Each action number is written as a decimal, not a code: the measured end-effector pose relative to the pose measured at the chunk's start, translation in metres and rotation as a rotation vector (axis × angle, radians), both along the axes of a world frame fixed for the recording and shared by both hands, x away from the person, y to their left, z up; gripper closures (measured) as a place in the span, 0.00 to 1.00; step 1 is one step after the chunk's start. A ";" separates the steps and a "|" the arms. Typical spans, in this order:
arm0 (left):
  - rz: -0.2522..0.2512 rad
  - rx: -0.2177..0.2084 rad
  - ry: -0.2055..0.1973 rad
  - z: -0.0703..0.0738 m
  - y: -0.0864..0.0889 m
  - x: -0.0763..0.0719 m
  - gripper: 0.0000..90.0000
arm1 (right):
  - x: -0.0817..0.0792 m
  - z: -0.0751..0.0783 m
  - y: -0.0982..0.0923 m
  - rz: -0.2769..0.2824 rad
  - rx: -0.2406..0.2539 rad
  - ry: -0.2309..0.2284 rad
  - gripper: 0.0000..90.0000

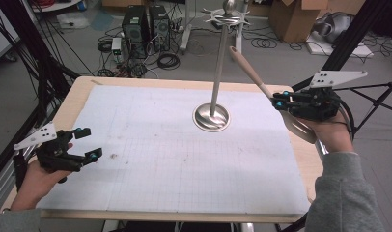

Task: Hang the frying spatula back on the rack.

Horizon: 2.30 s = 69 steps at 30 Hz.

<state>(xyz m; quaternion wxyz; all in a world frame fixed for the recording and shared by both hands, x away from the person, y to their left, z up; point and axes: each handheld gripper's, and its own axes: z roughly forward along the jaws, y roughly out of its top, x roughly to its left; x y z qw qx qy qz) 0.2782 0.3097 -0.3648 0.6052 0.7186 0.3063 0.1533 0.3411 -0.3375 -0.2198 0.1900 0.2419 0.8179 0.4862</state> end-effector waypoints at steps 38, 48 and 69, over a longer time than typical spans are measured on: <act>0.022 -0.004 0.026 -0.008 0.008 -0.004 0.06 | 0.023 0.022 -0.034 -0.051 0.167 -0.001 0.86; 0.028 0.001 0.029 -0.010 0.010 -0.005 0.06 | 0.030 0.019 -0.035 -0.066 0.171 0.020 0.86; 0.028 0.002 0.027 -0.010 0.010 -0.006 0.06 | 0.039 0.013 -0.032 -0.035 0.211 0.067 0.86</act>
